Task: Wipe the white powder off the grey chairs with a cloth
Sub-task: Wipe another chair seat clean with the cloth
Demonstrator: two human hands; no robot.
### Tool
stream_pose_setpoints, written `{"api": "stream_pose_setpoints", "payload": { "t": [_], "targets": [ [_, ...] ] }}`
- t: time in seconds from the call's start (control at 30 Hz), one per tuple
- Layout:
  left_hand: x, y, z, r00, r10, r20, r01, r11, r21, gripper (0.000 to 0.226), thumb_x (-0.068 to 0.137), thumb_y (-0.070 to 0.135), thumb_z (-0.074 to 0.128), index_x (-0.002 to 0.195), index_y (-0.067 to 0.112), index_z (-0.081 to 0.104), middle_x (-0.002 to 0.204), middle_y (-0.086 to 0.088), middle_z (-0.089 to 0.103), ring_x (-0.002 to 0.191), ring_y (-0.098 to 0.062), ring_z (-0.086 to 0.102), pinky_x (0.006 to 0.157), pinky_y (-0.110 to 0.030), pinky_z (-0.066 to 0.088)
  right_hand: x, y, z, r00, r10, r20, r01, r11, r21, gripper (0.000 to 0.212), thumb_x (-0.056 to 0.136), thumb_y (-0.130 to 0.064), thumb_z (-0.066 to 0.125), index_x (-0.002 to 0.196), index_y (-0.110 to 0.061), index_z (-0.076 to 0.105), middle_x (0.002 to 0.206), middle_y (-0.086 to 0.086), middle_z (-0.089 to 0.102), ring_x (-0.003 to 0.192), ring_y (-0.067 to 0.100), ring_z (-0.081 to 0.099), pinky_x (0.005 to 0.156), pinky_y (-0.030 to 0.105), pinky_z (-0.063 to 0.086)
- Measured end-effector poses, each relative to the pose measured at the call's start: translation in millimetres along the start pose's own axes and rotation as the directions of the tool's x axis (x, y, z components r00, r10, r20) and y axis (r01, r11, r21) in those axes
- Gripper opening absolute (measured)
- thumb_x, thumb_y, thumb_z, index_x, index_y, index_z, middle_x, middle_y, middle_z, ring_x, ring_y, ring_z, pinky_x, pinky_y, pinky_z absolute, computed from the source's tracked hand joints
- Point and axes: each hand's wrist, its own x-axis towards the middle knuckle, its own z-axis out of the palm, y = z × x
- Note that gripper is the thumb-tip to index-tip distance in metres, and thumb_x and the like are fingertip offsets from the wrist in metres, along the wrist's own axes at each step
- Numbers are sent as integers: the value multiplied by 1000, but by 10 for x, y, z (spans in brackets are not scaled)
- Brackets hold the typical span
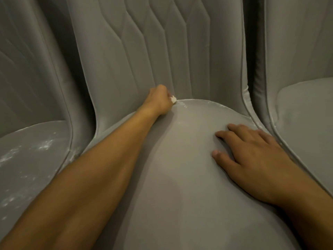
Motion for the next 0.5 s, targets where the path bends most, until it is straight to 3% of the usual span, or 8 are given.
{"api": "stream_pose_setpoints", "payload": {
  "t": [0.07, 0.13, 0.23, 0.3, 0.4, 0.5],
  "targets": [
    [-66, 181, 79, 995, 90, 45, -88, 995, -55, 26, 95, 19, 60, 114, 13, 76, 123, -3, 71, 118, -13, 61, 95, -16, 41, -5, -7, -18, 1000, -2, 0, 2, 1000, 10, 75, 83, -70, 1, 150, -41, 21, 162, -11, 18, 150, 11, 13, 125, 38, 8],
    [-185, 403, 200, 974, 203, 96, -192, 975, -109, 25, 98, 20, 61, 117, 17, 77, 124, 0, 71, 120, -11, 59, 88, -8, 33, -10, -13, -43, 1000, -2, 11, 2, 1000, 31, 73, 84, -69, 5, 150, -42, 20, 162, -11, 17, 150, 10, 12, 124, 37, 6],
    [-266, 564, 343, 929, 339, 149, -318, 937, -148, 28, 99, 24, 59, 124, 27, 73, 133, 2, 68, 129, -15, 57, 108, -21, 38, -24, -6, -61, 1000, -10, 5, 10, 999, 47, 72, 85, -69, 6, 150, -42, 21, 162, -12, 17, 150, 10, 12, 123, 37, 5],
    [-231, 471, 317, 913, 373, 167, -355, 926, -126, 31, 102, 23, 56, 129, 29, 70, 135, 3, 66, 130, -14, 56, 112, -26, 38, -32, 3, -48, 1000, -20, -3, 20, 999, 45, 74, 83, -70, 3, 150, -43, 21, 162, -12, 17, 150, 9, 11, 123, 36, 5],
    [-104, 198, 200, 933, 335, 131, -348, 933, 93, 35, 101, 18, 54, 132, 27, 68, 134, -8, 67, 127, -26, 59, 105, -33, 45, -34, 32, -20, 1000, -20, -16, 21, 997, 74, 79, 80, -71, -1, 150, -42, 23, 161, -13, 18, 150, 9, 12, 125, 37, 6],
    [52, -113, 96, 989, 145, 35, -150, 962, 230, 31, 100, 29, 56, 128, 25, 70, 129, -18, 67, 121, -38, 61, 98, -45, 51, -26, 46, -4, 999, -22, -30, 24, 997, 77, 79, 81, -71, 0, 150, -42, 24, 161, -13, 19, 150, 9, 13, 125, 37, 7]
  ]
}}
